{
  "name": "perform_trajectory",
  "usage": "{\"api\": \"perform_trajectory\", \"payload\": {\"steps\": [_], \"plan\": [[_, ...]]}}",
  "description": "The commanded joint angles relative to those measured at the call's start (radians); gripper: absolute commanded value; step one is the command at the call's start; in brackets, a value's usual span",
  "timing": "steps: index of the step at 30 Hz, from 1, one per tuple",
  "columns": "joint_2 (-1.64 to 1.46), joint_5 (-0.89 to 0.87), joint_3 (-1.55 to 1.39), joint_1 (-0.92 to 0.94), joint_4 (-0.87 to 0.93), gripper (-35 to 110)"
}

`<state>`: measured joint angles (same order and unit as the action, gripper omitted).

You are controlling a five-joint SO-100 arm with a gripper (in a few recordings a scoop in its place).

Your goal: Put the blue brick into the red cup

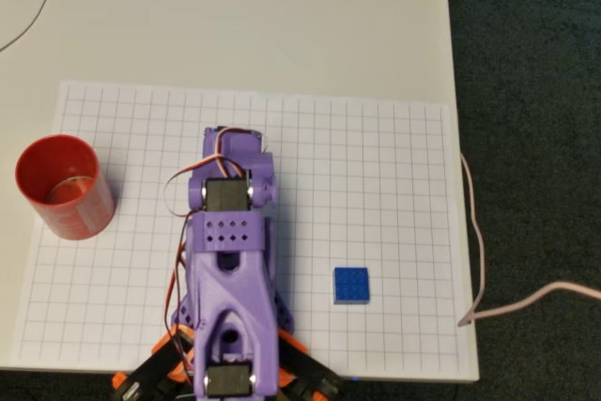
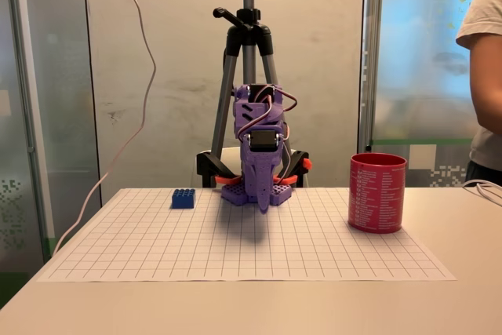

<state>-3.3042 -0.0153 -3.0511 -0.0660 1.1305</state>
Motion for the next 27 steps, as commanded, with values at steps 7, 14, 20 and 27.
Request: {"api": "perform_trajectory", "payload": {"steps": [7,14,20,27], "plan": [[0.002,0.005,0.005,-0.031,-0.023,0],[0.002,0.005,0.005,-0.031,-0.023,0],[0.002,0.031,0.005,-0.031,-0.026,0],[0.006,-0.009,0.244,0.146,-0.014,0]]}}
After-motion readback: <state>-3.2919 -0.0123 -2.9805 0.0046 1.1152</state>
